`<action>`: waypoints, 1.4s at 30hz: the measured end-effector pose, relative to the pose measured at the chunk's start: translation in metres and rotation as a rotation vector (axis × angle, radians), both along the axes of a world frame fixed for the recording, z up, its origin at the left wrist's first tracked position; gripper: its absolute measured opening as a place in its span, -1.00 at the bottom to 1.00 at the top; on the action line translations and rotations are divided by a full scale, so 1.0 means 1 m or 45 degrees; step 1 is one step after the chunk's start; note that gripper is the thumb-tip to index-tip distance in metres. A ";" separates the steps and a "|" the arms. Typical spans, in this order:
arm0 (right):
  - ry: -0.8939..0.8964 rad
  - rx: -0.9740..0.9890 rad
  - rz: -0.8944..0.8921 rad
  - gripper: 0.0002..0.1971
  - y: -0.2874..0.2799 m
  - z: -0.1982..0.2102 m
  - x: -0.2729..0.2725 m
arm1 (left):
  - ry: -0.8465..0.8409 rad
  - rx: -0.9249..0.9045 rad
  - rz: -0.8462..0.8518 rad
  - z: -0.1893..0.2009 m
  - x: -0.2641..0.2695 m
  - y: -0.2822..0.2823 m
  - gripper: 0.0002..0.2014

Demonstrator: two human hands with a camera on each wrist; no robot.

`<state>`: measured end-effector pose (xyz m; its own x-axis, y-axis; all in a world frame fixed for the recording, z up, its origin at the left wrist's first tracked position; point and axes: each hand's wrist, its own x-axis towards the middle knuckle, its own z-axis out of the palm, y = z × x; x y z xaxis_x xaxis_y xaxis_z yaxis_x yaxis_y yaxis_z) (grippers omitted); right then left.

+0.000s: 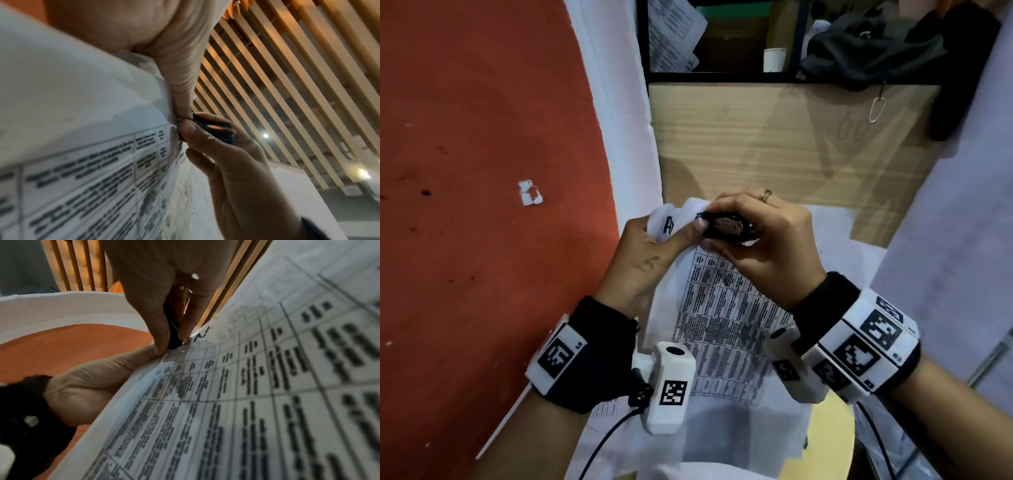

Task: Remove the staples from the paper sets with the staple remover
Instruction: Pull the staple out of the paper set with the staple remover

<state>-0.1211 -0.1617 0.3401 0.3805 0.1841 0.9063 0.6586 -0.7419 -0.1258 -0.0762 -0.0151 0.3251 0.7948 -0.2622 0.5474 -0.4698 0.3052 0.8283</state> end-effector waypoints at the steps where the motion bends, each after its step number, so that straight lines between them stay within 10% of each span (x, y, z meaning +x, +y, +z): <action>1: 0.008 0.007 0.014 -0.74 0.000 -0.001 0.001 | 0.024 0.007 -0.016 0.000 0.001 0.000 -0.73; 14: 0.256 0.300 0.302 -0.65 -0.009 0.000 0.003 | 0.160 -0.012 -0.147 -0.006 0.010 -0.001 -0.47; 18: 0.296 0.325 0.326 -0.62 -0.011 -0.001 0.006 | 0.150 -0.024 -0.059 -0.009 0.008 -0.006 -0.65; 23: 0.171 0.185 0.120 -0.68 -0.011 -0.005 0.012 | -0.102 0.112 0.227 -0.017 0.013 -0.018 -0.91; 31: 0.050 0.005 -0.214 -0.74 -0.015 -0.022 0.017 | -0.237 0.207 0.585 -0.035 0.033 -0.018 -0.53; 42: 1.016 -0.111 -0.692 -0.73 -0.045 -0.100 0.033 | -0.104 0.263 0.536 -0.051 0.058 -0.003 -0.69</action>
<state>-0.0880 -0.2065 0.2400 0.9307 -0.1442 0.3361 -0.0324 -0.9479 -0.3170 -0.0180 -0.0176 0.2739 0.8117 -0.0362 0.5829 -0.5835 -0.0931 0.8068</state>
